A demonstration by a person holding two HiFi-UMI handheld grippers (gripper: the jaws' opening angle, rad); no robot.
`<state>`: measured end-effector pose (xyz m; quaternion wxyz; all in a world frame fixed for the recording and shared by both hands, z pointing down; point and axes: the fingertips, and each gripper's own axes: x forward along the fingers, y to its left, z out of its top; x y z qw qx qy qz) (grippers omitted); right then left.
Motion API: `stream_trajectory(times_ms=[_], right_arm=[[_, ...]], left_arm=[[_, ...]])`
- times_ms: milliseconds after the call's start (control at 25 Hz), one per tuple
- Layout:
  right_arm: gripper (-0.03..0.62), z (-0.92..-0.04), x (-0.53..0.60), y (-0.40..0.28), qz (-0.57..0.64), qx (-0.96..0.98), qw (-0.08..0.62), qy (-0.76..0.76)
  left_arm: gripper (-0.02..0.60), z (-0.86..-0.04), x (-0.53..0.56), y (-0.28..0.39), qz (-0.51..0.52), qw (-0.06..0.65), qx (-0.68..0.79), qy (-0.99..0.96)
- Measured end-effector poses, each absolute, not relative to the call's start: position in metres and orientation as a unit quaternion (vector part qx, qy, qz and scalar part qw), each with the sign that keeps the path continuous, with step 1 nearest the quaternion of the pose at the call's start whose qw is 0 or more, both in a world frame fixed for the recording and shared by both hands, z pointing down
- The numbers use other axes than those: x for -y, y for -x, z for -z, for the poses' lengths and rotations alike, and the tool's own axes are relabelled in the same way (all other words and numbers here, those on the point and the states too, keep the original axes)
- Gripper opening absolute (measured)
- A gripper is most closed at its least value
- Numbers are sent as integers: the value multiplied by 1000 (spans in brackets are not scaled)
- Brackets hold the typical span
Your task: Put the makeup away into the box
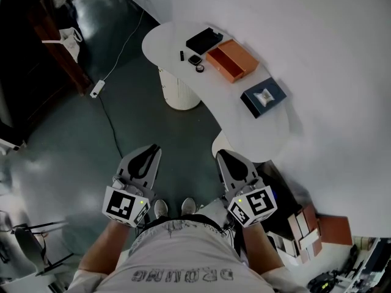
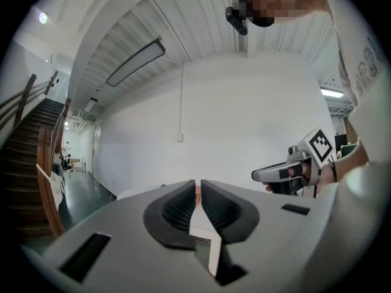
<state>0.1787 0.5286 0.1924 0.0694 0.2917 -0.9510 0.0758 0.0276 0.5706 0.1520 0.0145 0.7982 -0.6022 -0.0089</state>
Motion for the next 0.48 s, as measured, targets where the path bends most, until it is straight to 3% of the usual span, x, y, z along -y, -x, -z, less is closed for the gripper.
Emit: stream_trajectory(times_ms=[480], right_arm=[[99,-189,-526,-184,-70,947,68,-307]], left_arm=[[115,-151,-572,-20,6,15,608,-794]])
